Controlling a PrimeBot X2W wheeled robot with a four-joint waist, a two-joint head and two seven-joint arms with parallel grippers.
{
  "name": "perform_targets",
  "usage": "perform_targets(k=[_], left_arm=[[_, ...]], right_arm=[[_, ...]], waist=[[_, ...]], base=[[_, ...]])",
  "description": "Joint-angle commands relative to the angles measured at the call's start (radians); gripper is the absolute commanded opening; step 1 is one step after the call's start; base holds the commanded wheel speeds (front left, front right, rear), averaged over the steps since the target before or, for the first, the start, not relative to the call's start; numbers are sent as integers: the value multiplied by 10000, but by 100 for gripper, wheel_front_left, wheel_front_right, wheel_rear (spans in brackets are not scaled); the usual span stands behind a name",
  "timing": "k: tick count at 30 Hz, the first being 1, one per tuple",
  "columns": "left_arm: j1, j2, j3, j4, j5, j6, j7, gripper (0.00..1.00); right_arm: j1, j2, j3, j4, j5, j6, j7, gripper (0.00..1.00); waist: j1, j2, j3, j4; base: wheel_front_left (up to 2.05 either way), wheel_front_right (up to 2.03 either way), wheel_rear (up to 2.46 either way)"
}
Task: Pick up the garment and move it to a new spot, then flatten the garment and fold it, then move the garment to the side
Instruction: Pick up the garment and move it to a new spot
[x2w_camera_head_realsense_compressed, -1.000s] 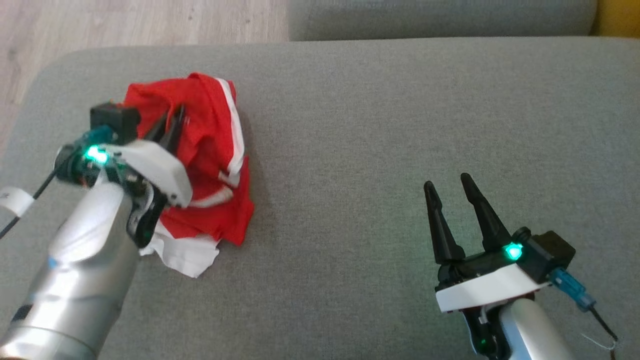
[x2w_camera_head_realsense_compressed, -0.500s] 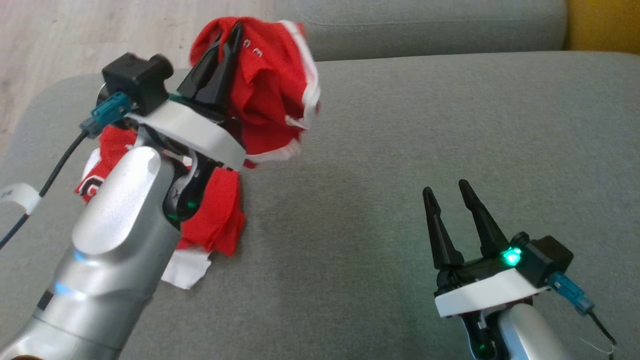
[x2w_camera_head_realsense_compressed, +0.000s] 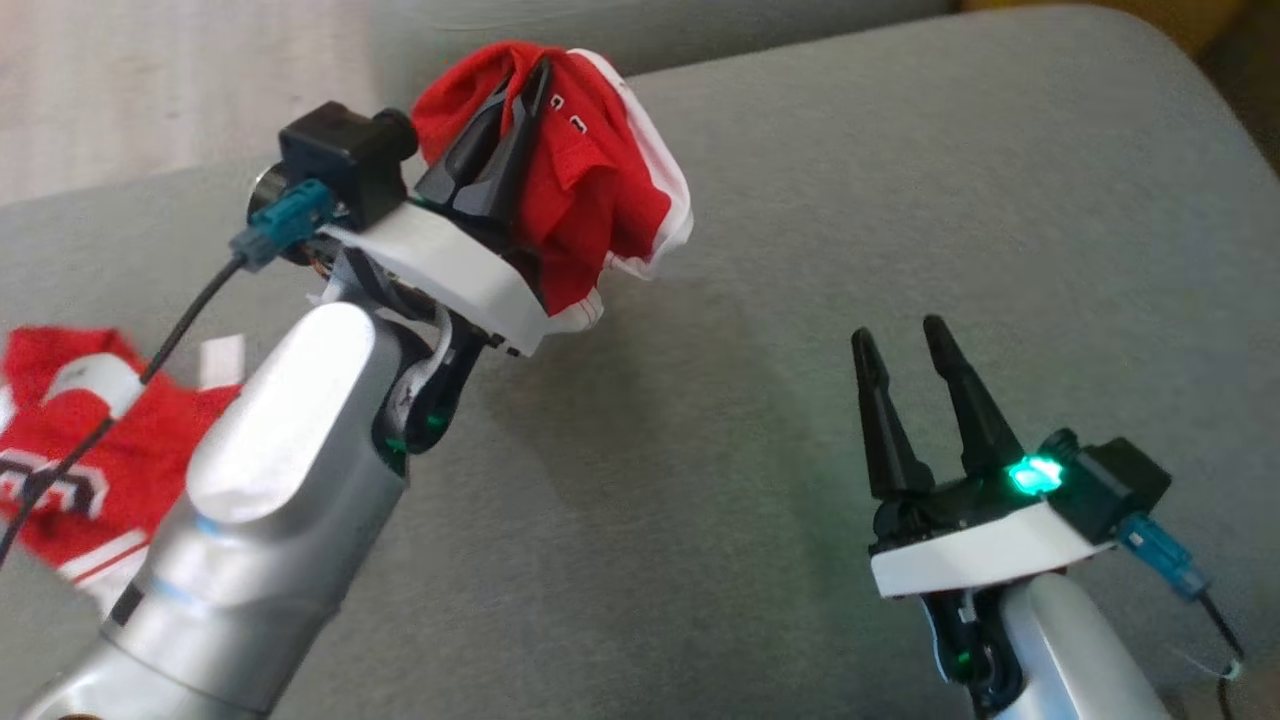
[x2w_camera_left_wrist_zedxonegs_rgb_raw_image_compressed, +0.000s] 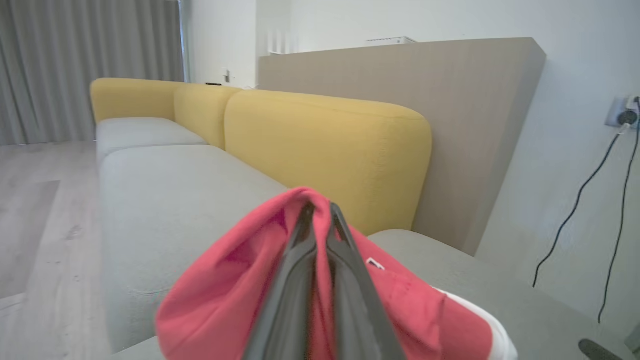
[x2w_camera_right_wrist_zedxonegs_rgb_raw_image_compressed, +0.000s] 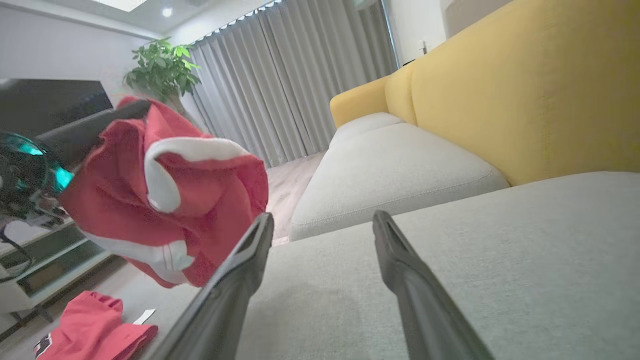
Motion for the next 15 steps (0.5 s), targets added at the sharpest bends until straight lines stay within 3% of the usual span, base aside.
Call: perform_targets(k=[1,9,10,11,15], left_arm=[[-490,158,311,-205,118,47,37,0],[-1112,-374,47,1022,252,30,-50,0],[-1171,-450,20,1246,239,5,-67,56],[-1248,-492,0,1476,245,-20,-84,100],[-1591,-519,59,2234,394,-59,-566,100]], right_arm=[[-392,-33,198,-419,89,-7,-93,100],[-555,-33,309,-757,467,-7,-93,100],[-557,-33,327,-778,514,-7,-93,100],[-559,-33,350,-806,562,-7,-93,100],[-550,-33,371,-903,651,-7,-93,100]], waist=[[0,0,323,-744],[0,0,871,-2089],[0,0,920,-2205],[0,0,974,-2314],[0,0,1088,-2493]], base=[[0,0,0],[0,0,0],[0,0,0],[0,0,0],[0,0,0]])
